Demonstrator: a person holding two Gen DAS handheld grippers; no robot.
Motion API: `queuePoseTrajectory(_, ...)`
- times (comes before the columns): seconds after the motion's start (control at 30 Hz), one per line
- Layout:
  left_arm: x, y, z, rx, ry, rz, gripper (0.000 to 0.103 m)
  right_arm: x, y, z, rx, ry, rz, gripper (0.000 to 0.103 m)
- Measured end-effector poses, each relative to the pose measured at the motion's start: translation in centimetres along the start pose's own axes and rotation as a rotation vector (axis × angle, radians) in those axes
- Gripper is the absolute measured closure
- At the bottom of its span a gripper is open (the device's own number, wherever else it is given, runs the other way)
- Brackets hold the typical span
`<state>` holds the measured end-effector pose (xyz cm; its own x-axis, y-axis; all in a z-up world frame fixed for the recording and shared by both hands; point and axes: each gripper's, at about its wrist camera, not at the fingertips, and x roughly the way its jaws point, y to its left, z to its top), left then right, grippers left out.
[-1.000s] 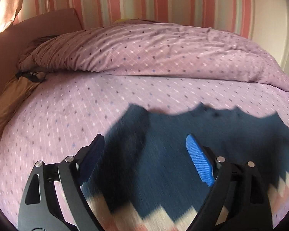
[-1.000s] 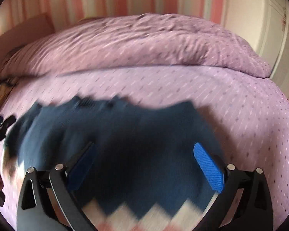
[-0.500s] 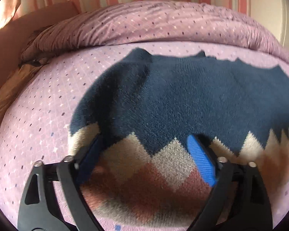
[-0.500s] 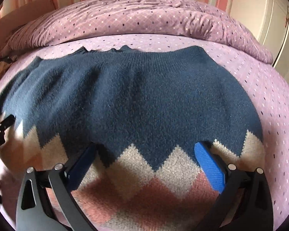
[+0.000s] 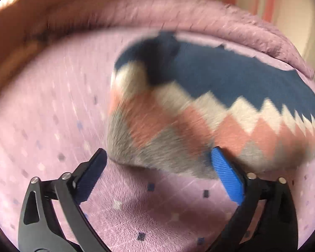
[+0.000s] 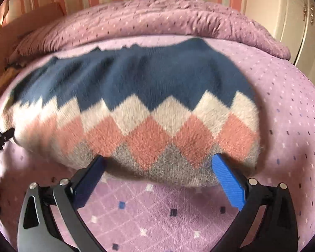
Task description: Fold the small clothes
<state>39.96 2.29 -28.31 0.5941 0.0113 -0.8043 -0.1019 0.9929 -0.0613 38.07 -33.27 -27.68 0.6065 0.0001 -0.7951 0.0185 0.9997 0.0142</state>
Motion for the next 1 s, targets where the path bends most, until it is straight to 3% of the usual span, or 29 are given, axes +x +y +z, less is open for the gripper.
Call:
queuePoseTrajectory(0.07,0.1,0.4,0.3,-0.011,0.009,-0.016,0.003,0.6,0.5,0.0,-0.026,0.028,-0.031,0.001)
queuePoseTrajectory(0.13,-1.0,0.0,0.4,0.019,-0.041,0.005,0.003,0.3,1.0,0.6,-0.021,0.044,-0.058,0.001)
queuePoseTrajectory(0.23,-3.5,0.6,0.1,-0.016,-0.117,-0.023,0.003,-2.6,1.9,1.4,0.051,-0.036,-0.008,0.002)
queuePoseTrajectory(0.33,-5.8,1.4,0.0,-0.030,-0.183,-0.012,0.003,-4.2,5.4,2.0,-0.003,-0.099,0.019,0.002)
queuePoseTrajectory(0.47,-8.9,1.6,0.0,0.016,-0.268,0.005,0.003,-2.0,10.3,1.7,-0.053,-0.050,0.043,0.002)
queuePoseTrajectory(0.57,-10.8,1.1,-0.1,0.065,-0.314,0.006,0.003,1.1,11.6,0.5,-0.049,0.036,0.004,0.001)
queuePoseTrajectory(0.67,-11.4,0.0,-0.1,0.104,-0.329,0.000,0.003,1.3,11.5,0.3,-0.035,0.028,0.012,0.002)
queuePoseTrajectory(0.77,-10.0,-2.7,0.2,0.124,-0.294,-0.029,0.003,-0.6,10.2,0.6,-0.009,0.001,0.041,0.002)
queuePoseTrajectory(0.93,-6.7,-8.2,0.1,0.129,-0.221,-0.060,0.003,-3.5,5.5,0.8,-0.003,-0.088,-0.045,0.002)
queuePoseTrajectory(1.0,-4.7,-10.8,-0.1,0.177,-0.183,-0.029,0.003,-3.7,3.1,1.0,-0.001,-0.084,-0.076,0.002)
